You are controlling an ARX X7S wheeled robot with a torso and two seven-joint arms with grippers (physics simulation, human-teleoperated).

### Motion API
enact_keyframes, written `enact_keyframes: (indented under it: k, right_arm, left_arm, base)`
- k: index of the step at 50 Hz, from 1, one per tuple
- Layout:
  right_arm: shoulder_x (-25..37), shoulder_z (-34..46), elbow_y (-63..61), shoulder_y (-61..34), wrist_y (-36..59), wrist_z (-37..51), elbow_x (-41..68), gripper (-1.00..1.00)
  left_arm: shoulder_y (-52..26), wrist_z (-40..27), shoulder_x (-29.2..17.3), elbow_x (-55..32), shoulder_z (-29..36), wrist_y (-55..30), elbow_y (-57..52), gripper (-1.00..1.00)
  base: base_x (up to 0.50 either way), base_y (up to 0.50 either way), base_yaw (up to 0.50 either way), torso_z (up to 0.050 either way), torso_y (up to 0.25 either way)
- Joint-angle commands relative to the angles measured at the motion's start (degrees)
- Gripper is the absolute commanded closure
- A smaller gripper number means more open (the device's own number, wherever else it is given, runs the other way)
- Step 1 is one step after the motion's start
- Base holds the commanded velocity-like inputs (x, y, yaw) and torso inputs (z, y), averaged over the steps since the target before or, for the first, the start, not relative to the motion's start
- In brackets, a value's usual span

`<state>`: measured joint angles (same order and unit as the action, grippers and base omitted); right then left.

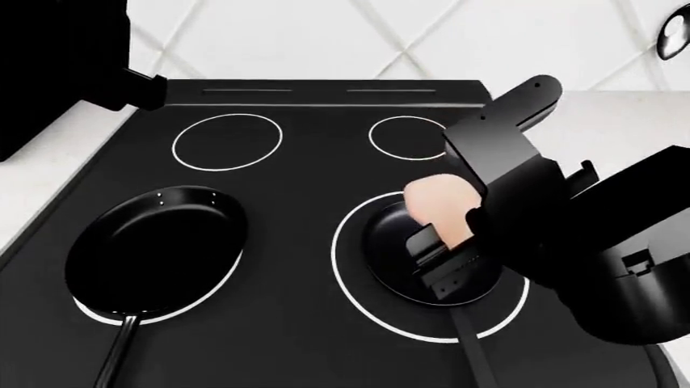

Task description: Place both pans onto different burners. Then place the pickle and the chicken breast on different pans.

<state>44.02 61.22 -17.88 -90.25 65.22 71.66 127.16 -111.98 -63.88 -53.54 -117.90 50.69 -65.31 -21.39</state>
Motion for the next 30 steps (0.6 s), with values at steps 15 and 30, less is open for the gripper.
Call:
enact_keyframes:
  k: [15, 30]
  right_arm:
    - [0.4, -1.2, -0.3, 3.0, 0.0, -4.1, -5.8, -1.00]
    - [0.4, -1.0, -0.5, 2.5, 0.1, -4.4, -5.7, -1.00]
  left_arm:
    - [-0.1, -0.7, -0.6, -0.1, 0.0, 0.4, -0.4, 1.00]
    - [-0.3, -0.8, -0.5, -0.2, 0.2, 0.3, -0.3, 1.00]
  base:
    - [0.00, 0.00, 0.00, 0.000, 0.001]
    - [0.00, 0.00, 0.00, 0.000, 0.001]
